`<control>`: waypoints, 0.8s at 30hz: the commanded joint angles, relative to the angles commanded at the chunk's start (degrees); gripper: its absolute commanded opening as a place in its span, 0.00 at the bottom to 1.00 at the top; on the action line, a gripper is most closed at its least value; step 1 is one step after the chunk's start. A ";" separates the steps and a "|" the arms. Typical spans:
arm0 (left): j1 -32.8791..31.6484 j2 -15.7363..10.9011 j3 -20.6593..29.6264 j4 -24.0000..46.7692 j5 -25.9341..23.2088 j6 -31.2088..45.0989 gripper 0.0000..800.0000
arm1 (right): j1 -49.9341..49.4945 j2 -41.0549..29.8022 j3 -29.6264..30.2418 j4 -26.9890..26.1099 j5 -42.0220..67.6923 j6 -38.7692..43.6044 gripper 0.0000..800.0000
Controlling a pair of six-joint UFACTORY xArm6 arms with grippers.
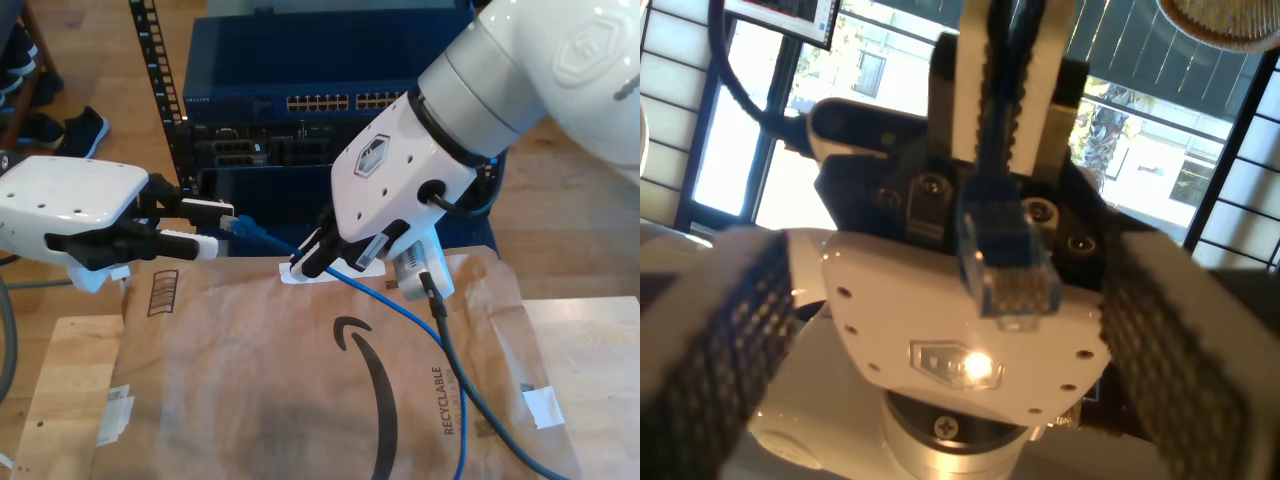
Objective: Grab the cable and plug it in
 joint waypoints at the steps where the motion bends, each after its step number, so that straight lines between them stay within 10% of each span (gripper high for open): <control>1: 0.00 0.00 0.00 0.00 0.00 0.00 0.49 | 0.00 0.00 0.00 0.00 0.00 0.00 0.00; 24: 0.00 0.00 0.09 -0.09 0.00 0.26 0.38 | 0.26 0.62 -0.18 0.09 -0.09 0.09 0.00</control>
